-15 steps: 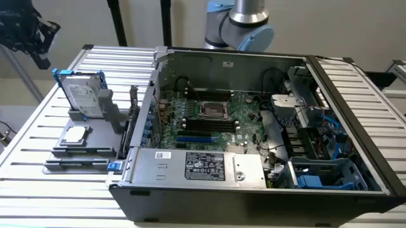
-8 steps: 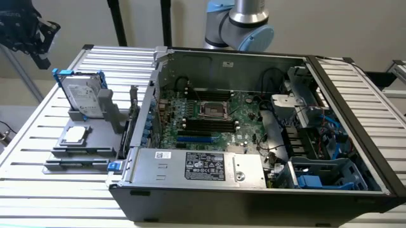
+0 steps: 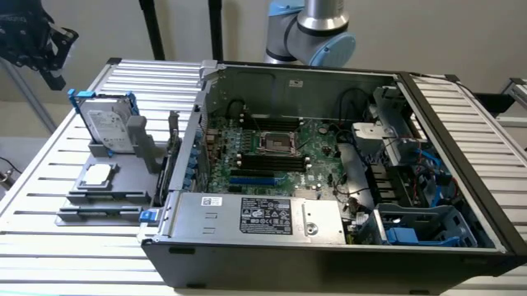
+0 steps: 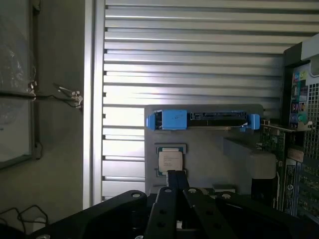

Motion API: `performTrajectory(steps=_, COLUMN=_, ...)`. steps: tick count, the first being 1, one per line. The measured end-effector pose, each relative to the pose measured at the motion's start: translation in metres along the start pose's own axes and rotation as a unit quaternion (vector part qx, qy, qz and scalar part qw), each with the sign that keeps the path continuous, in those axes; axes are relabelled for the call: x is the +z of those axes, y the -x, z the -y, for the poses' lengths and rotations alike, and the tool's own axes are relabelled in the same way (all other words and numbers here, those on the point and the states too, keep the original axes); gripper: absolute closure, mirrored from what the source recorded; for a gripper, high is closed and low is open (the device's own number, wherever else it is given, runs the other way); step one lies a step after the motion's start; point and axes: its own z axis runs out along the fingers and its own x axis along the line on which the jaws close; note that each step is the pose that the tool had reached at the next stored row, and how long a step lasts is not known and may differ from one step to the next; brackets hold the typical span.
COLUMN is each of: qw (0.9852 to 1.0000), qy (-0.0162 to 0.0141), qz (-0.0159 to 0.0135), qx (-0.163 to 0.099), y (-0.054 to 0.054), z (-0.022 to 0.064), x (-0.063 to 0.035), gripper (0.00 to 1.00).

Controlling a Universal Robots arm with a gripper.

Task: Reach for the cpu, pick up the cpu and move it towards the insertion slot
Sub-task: 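Pick up the cpu and move it towards the insertion slot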

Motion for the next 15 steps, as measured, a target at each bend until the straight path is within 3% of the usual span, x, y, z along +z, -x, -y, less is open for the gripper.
performTrajectory(steps=5, qw=1.0, qy=-0.0001, qz=0.0, qx=0.0, y=0.003, z=0.0087, x=0.0021, gripper=0.89)
performTrajectory(steps=15, qw=1.0, qy=-0.0005, qz=-0.0003, qx=-0.005, y=0.008, z=0.0255, x=0.0186, gripper=0.89)
